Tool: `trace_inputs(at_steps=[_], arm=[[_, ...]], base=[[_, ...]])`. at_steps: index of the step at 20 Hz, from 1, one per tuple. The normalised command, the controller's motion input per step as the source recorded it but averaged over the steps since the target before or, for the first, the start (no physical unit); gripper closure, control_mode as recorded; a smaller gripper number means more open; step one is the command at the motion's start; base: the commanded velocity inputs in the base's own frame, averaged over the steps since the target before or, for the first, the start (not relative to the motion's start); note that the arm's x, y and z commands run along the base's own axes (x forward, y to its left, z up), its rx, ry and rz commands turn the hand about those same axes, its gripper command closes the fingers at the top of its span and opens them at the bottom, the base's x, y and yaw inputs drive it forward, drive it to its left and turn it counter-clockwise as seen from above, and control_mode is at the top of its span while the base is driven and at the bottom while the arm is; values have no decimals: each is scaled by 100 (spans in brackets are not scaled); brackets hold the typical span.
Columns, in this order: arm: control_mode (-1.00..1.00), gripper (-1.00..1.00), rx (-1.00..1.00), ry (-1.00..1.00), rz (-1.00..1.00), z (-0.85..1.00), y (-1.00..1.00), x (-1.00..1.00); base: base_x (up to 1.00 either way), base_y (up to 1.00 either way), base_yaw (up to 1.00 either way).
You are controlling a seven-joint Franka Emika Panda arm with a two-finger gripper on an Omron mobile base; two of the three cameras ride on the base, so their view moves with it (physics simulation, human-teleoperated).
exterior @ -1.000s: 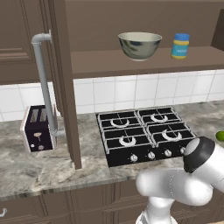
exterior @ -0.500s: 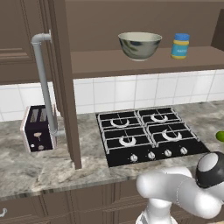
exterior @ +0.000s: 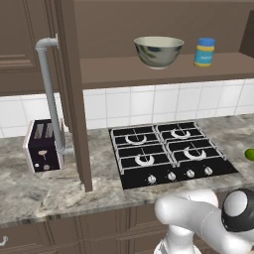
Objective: Open the cabinet. Place the bowl and condiment on the counter. Then place the lime and garlic on the cutting board.
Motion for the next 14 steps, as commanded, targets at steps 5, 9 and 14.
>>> trace_inputs(at_steps=[5, 9, 14], arm=[[-100, -100, 0, 14, 29, 8, 36, 29], [-100, -100, 0, 16, 27, 29, 0, 16], [-100, -100, 0, 9, 18, 37, 5, 13]], base=[[0, 0, 0], [0, 0, 0], [0, 0, 0]])
